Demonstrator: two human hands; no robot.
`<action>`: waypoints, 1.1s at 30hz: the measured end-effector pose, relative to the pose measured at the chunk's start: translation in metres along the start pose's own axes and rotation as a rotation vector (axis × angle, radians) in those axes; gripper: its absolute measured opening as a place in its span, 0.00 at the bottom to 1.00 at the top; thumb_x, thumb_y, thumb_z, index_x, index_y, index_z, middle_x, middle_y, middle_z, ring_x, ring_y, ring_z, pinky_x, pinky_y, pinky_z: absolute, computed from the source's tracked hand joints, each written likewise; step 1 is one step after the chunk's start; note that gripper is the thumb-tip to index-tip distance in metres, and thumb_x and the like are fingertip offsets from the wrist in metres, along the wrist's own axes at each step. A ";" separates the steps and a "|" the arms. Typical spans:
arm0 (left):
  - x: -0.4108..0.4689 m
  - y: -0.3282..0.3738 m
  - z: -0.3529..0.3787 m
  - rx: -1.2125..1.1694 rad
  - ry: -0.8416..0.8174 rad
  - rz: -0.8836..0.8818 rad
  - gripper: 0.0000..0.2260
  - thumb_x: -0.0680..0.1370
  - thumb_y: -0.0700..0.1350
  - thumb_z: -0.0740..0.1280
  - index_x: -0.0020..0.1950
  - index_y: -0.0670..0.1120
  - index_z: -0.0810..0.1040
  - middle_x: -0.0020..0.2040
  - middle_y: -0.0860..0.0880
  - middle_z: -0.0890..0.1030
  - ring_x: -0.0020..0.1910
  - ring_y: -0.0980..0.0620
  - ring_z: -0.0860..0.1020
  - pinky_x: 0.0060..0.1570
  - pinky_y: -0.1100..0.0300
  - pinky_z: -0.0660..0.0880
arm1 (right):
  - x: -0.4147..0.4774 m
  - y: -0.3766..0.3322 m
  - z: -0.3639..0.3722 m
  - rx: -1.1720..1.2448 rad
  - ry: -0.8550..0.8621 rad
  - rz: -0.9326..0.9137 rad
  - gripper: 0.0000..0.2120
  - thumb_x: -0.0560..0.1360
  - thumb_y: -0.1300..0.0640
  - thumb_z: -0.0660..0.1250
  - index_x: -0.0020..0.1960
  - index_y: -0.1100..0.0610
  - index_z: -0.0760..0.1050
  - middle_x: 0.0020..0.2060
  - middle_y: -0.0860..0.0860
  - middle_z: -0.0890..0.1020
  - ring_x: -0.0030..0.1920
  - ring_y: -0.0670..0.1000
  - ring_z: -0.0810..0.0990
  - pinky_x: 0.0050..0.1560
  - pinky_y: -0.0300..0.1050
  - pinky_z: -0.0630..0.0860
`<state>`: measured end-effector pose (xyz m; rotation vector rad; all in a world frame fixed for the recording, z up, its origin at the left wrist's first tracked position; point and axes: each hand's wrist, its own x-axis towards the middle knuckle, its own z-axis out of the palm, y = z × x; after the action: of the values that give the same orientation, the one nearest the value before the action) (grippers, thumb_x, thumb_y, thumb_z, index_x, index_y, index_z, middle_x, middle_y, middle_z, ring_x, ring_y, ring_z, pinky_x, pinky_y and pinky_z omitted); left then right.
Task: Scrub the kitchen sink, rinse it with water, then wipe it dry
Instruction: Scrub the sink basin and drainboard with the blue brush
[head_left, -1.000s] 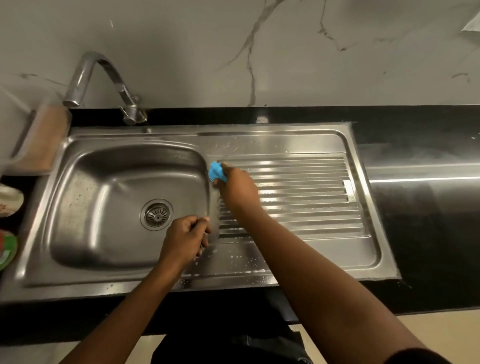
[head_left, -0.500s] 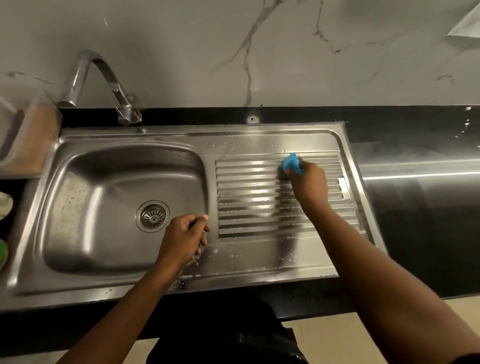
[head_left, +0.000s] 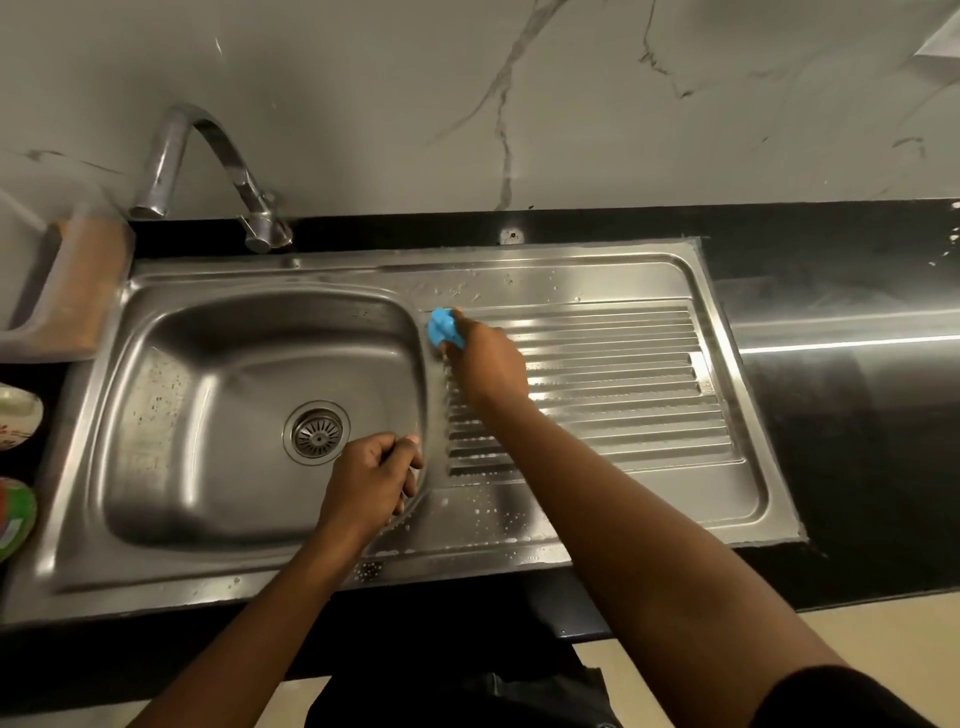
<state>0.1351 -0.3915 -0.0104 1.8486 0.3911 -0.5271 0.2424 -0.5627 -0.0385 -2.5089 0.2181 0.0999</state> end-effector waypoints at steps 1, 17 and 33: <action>0.000 0.000 0.000 -0.004 -0.003 -0.002 0.16 0.85 0.48 0.66 0.42 0.40 0.81 0.30 0.44 0.80 0.24 0.49 0.73 0.24 0.62 0.67 | -0.001 0.012 -0.006 0.049 0.024 0.034 0.24 0.84 0.49 0.64 0.79 0.47 0.67 0.57 0.54 0.85 0.49 0.52 0.84 0.50 0.53 0.83; 0.008 -0.004 -0.015 0.011 -0.009 -0.005 0.16 0.85 0.49 0.65 0.43 0.41 0.82 0.30 0.44 0.80 0.25 0.49 0.73 0.26 0.61 0.68 | 0.002 0.054 -0.043 0.088 0.189 0.310 0.14 0.84 0.54 0.64 0.68 0.51 0.77 0.47 0.49 0.83 0.42 0.48 0.82 0.37 0.41 0.72; 0.013 0.011 0.019 -0.015 -0.033 0.014 0.16 0.85 0.48 0.66 0.41 0.41 0.81 0.29 0.44 0.80 0.23 0.50 0.72 0.26 0.61 0.68 | 0.001 0.112 -0.096 0.072 0.161 0.275 0.11 0.82 0.52 0.67 0.63 0.50 0.81 0.53 0.52 0.86 0.53 0.55 0.85 0.49 0.48 0.77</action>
<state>0.1483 -0.4131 -0.0142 1.8244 0.3596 -0.5430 0.2257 -0.7090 -0.0250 -2.4028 0.6212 0.0008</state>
